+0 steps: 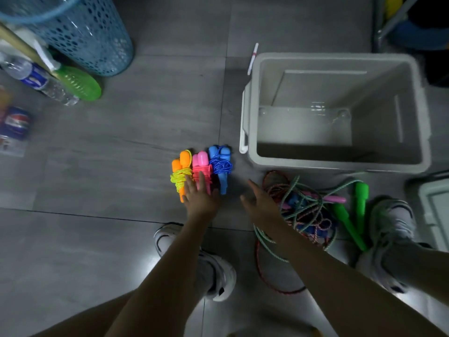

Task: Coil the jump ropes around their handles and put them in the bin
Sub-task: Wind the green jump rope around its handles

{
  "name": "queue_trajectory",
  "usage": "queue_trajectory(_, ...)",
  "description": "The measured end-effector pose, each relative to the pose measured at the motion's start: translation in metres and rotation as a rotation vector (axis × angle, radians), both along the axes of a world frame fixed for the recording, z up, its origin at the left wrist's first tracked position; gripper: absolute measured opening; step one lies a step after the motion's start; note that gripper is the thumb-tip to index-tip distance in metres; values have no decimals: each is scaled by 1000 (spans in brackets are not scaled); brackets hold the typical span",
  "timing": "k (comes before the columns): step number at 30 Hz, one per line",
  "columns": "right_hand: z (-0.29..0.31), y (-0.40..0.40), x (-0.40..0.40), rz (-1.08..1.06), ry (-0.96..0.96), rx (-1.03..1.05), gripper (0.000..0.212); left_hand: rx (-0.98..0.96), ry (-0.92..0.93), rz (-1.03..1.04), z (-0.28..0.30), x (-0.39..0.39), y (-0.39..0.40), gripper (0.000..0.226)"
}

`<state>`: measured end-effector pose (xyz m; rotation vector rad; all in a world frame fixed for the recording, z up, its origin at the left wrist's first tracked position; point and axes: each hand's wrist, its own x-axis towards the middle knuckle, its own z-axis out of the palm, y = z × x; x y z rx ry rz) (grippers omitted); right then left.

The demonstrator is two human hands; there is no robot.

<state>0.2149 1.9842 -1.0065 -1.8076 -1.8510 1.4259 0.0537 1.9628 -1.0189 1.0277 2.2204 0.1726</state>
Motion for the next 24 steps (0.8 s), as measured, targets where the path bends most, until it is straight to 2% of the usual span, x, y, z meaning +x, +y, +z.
queue_trajectory(5, 30, -23, 43, -32, -170, 260, 49, 87, 16, -210, 33, 60, -10, 65)
queue_trajectory(7, 38, -31, 66, -29, -254, 290, 49, 99, -1, -276, 44, 86, -14, 62)
queue_trajectory(11, 44, -46, 112, -67, -334, 248, 45, 100, -36, -358, 55, 139, -20, 62)
queue_trajectory(17, 10, -51, 167, -86, -382, 129, 47, 126, -144, -366, 38, 188, -15, 44)
queue_trajectory(20, -3, -45, 180, -188, -281, 54, 59, 176, -155, -327, 25, 197, -10, 40)
queue_trajectory(24, -12, -31, 196, -345, -315, 65, 47, 271, -132, -409, 5, 204, 2, 47)
